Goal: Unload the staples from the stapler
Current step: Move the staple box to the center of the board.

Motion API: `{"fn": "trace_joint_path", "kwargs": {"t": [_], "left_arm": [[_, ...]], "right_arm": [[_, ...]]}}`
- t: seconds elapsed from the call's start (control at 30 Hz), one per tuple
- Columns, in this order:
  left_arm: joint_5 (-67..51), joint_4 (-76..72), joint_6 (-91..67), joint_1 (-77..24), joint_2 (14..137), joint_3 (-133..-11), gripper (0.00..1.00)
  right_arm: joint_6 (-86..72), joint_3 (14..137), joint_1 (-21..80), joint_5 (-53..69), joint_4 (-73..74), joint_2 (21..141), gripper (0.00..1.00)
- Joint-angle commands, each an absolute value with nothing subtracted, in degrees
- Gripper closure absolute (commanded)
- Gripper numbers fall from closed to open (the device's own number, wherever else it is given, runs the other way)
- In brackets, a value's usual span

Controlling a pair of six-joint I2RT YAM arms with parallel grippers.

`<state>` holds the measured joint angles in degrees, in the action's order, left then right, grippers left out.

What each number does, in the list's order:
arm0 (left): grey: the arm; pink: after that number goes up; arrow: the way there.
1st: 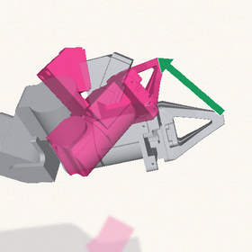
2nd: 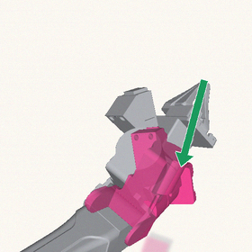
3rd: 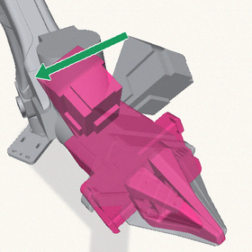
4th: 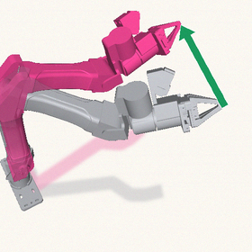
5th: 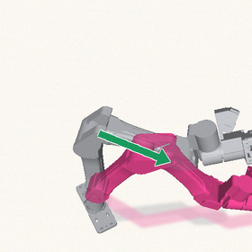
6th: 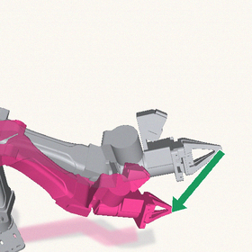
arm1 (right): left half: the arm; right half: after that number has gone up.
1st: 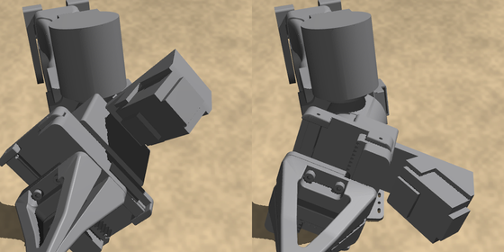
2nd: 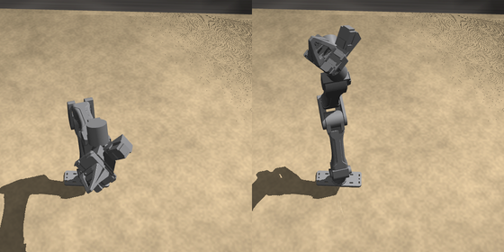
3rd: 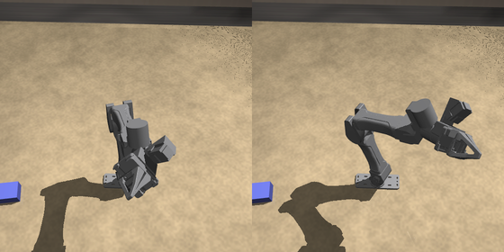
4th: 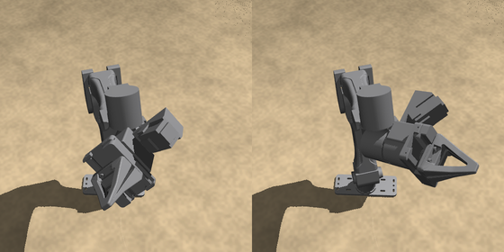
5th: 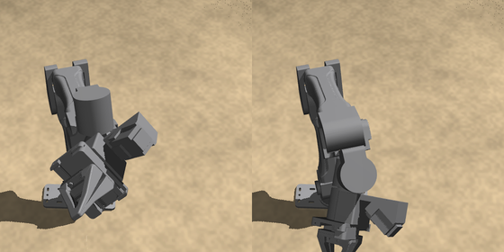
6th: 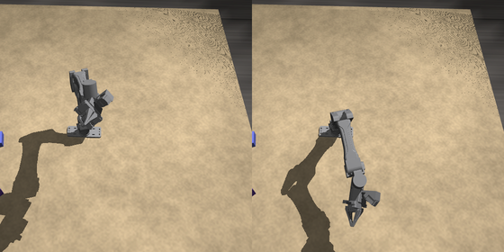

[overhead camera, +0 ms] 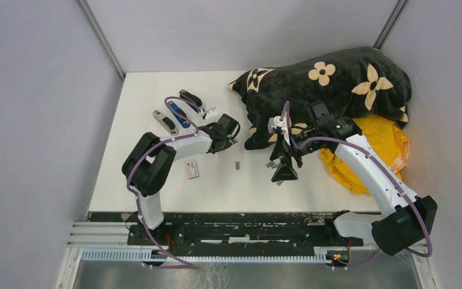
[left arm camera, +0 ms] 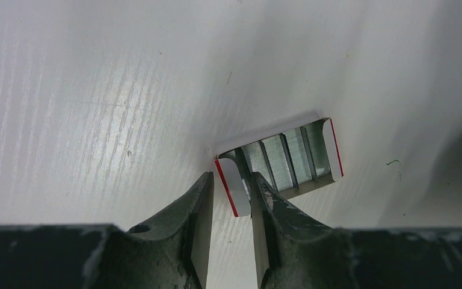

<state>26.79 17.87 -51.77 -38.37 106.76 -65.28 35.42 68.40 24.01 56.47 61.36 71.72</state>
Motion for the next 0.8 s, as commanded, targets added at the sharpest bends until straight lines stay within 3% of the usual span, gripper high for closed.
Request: {"fn": "trace_joint_path", "kwargs": {"t": [0.0, 0.77], "left_arm": [[27.3, 16.7, -51.3, -38.6, 103.9, -65.0, 0.64], [27.0, 15.6, -50.2, -38.6, 103.7, -64.3, 0.64]], "right_arm": [[36.3, 68.8, 24.5, 57.8, 61.1, 71.6, 0.03], [36.3, 68.8, 24.6, 58.1, 61.2, 71.6, 0.04]]}}
